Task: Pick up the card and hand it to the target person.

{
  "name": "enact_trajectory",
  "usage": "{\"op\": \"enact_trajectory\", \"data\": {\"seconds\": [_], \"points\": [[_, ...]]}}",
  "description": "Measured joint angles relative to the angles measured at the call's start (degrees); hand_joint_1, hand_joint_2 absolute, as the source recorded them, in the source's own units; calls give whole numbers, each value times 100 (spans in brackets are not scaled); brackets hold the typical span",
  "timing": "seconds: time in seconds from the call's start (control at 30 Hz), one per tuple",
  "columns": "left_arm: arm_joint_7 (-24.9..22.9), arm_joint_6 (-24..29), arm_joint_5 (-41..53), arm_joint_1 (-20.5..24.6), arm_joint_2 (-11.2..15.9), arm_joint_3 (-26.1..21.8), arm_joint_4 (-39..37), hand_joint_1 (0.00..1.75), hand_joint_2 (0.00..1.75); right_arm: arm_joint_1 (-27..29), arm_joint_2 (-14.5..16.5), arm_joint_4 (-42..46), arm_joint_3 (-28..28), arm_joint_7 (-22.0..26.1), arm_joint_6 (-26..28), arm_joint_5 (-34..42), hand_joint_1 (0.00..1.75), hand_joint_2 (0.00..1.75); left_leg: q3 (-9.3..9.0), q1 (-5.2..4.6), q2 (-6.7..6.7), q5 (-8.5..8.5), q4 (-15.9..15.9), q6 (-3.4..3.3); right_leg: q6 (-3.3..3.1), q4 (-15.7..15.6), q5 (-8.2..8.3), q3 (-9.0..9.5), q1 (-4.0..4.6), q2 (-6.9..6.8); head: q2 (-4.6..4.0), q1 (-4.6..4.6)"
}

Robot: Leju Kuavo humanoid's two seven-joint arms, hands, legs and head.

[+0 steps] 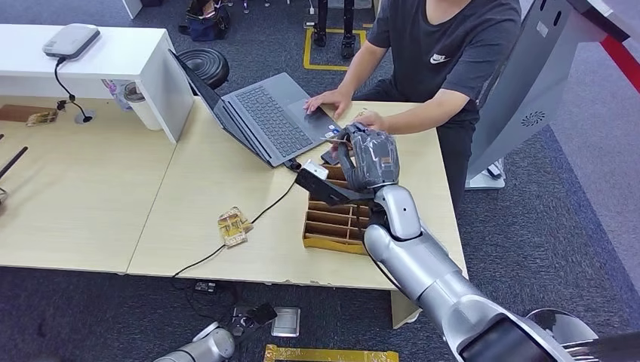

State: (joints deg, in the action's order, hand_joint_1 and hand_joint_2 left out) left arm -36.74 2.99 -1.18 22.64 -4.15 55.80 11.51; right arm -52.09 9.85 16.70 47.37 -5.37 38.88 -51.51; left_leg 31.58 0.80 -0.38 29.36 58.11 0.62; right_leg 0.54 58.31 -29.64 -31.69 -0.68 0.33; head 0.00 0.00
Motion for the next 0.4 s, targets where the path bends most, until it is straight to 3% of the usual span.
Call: {"op": "enact_trajectory", "data": {"seconds": [0.1, 0.13, 0.23, 0.27, 0.4], "points": [[-6, 15, 21, 8, -16, 31, 3, 0, 0, 14, -90, 40, -23, -93, 86, -82, 175, 175, 2, 0, -5, -1, 0, 0, 0, 0, 0, 0, 0, -5, 0, 0], [-9, 17, 25, 11, -19, 39, 4, 0, 0, 43, -130, 116, -72, -124, 108, -144, 158, 175, 3, 0, -7, -1, 2, 0, 0, 0, -1, -1, 0, -7, 0, 0], [-5, 28, 5, 0, -4, 30, 11, 0, 0, 240, -214, 588, -524, -72, 112, -507, 33, 175, 3, 1, -10, -5, 0, 0, -1, -3, 2, -1, 1, -11, 0, 0], [4, 38, -7, -9, 7, 20, 14, 0, 0, 342, -215, 797, -791, 15, 112, -664, 5, 175, 4, 1, -10, -5, 0, 0, -1, -3, 2, -2, 1, -10, 0, 0], [41, 88, -48, -56, 47, -17, 20, 0, 0, 662, -132, 1341, -1621, 428, 112, -997, 0, 175, 2, 3, -7, -2, 0, 1, -1, -4, 0, -2, 3, -7, 0, 0]]}}
